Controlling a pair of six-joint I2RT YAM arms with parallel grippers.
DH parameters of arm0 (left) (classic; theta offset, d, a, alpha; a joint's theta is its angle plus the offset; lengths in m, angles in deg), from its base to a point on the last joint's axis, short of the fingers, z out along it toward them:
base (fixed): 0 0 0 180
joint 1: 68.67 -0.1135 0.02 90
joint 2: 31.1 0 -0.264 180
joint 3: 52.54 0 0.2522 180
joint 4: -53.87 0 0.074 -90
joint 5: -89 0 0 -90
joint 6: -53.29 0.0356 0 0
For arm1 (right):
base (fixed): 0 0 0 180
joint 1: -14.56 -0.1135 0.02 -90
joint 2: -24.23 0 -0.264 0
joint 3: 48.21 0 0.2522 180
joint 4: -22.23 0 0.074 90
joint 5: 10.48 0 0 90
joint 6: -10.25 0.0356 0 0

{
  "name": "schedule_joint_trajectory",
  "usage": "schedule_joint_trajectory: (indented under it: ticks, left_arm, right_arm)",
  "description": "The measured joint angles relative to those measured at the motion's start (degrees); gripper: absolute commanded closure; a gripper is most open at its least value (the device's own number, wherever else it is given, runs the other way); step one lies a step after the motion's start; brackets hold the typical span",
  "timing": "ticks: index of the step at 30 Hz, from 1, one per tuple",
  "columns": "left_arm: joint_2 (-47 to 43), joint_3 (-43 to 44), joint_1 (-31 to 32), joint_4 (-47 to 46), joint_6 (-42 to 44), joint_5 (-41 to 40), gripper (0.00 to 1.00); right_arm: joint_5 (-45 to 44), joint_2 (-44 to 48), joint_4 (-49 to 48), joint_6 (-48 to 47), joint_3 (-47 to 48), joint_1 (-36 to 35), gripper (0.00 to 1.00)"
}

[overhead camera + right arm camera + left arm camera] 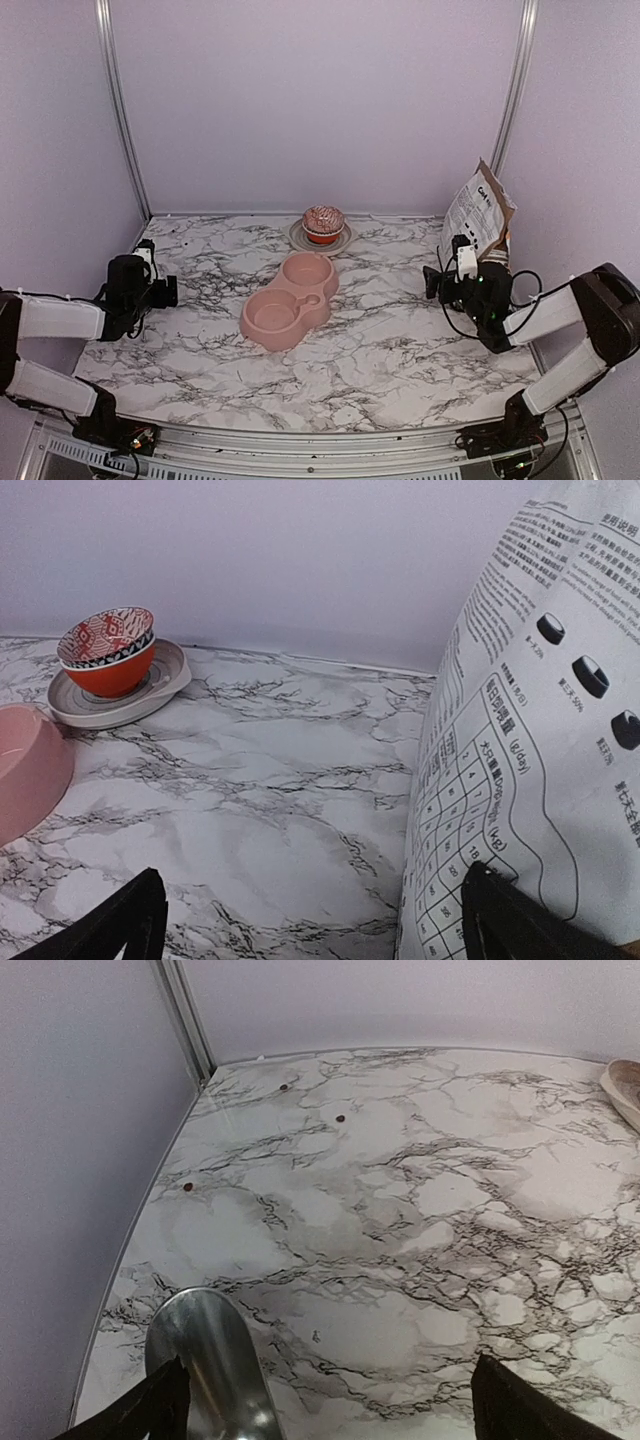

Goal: Serve the pet food
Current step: Move the pet food bag to the center of the board.

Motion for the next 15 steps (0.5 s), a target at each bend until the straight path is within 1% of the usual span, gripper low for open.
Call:
schedule_joint_trajectory:
  ticks: [7,15]
  left_arm:
    - [10.3,-4.3,-9.1,-15.7,0.0,4.7,0.01]
    - [15.1,-6.4,-13.7,-29.1,0.0,8.7,0.01]
  right_arm:
    - [4.0,-3.9,-10.5,-2.6,-3.3,7.7,0.0]
    - [6.6,-6.5,-17.9,-4.3,-5.5,12.6,0.0]
